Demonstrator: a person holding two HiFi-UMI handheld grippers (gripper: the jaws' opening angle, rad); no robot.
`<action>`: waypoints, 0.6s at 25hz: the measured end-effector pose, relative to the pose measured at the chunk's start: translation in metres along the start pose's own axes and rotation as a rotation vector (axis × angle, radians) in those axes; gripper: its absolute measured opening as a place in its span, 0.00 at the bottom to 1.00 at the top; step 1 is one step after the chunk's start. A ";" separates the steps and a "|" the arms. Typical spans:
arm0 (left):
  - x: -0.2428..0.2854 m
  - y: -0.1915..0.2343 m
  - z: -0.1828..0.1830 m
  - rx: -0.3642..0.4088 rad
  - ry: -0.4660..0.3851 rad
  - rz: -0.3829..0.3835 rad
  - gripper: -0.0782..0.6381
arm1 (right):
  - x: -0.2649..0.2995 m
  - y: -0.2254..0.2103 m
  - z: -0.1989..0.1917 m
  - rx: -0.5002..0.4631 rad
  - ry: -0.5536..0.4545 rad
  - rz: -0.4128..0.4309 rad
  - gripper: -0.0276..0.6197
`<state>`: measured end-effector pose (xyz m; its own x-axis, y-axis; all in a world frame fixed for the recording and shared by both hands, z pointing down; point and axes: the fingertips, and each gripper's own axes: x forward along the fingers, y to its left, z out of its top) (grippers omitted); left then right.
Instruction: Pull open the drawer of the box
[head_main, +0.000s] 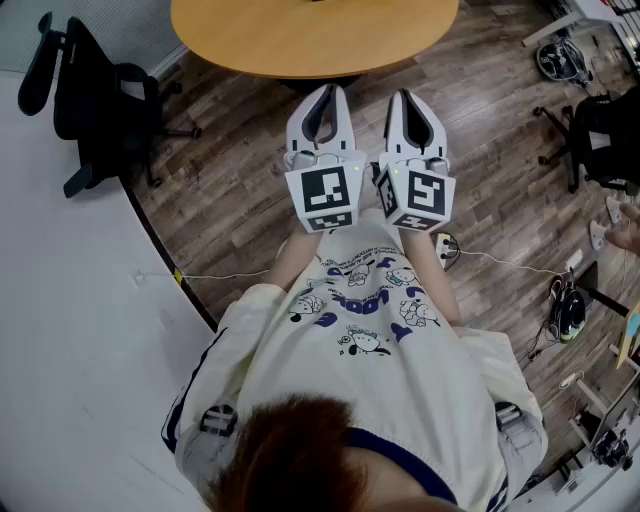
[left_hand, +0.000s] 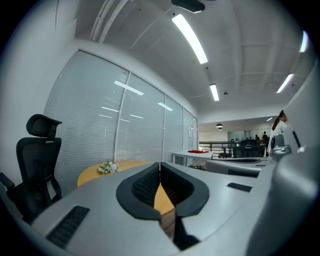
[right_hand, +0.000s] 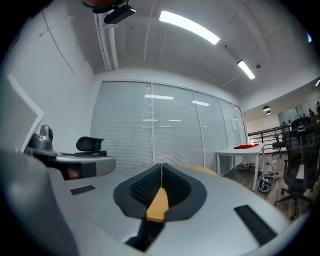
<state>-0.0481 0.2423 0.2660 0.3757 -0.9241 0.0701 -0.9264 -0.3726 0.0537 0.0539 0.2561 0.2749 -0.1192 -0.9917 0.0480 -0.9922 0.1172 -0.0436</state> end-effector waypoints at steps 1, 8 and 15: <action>0.001 0.001 0.001 0.000 -0.002 0.001 0.14 | 0.001 0.000 0.000 0.000 0.000 0.001 0.09; 0.011 0.008 0.000 -0.002 -0.002 -0.012 0.14 | 0.015 0.004 -0.006 0.007 0.011 0.000 0.09; 0.026 0.021 -0.001 0.002 -0.002 -0.029 0.14 | 0.032 0.006 -0.008 0.020 0.003 -0.028 0.09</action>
<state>-0.0576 0.2109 0.2699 0.4025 -0.9130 0.0665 -0.9151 -0.3995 0.0536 0.0435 0.2253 0.2838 -0.0914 -0.9944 0.0527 -0.9942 0.0882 -0.0619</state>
